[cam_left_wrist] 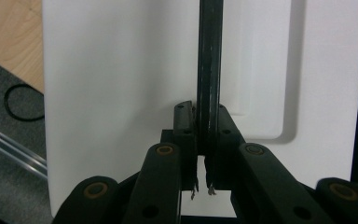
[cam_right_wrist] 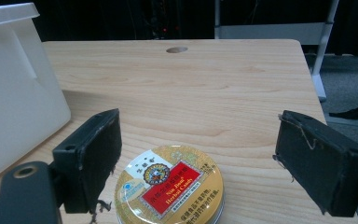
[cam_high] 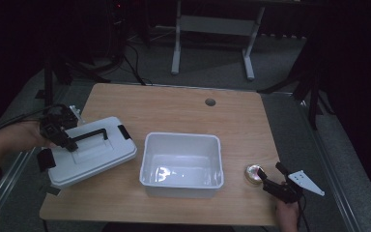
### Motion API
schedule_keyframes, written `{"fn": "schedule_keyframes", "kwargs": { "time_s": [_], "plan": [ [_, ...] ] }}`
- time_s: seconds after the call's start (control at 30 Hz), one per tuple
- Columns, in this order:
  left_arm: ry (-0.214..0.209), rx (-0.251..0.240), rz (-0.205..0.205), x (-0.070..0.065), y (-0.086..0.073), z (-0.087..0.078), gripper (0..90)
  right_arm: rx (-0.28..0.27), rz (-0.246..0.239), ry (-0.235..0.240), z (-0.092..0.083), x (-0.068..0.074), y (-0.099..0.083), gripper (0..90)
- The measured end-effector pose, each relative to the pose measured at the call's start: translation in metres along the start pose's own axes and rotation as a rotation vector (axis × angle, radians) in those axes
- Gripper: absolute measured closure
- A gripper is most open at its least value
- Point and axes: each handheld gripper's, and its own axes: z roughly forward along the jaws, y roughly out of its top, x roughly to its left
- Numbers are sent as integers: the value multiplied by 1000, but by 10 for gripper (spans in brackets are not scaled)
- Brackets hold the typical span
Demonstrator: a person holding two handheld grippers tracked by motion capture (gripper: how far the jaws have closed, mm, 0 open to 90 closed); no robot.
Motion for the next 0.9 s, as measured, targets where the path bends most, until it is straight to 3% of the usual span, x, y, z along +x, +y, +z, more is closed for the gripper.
{"fn": "schedule_keyframes", "kwargs": {
  "time_s": [0.27,0.4,0.6,0.9],
  "plan": [
    [-20,-10,-35,8,2,34,834,0,-6,1,0,0,0,140],
    [-28,-43,-39,11,1,49,834,0,-5,3,0,0,0,140],
    [-66,-55,-56,12,1,79,834,7,-8,7,1,1,0,140],
    [-83,-52,-53,8,0,101,832,10,17,12,1,-2,0,139]
  ]
}}
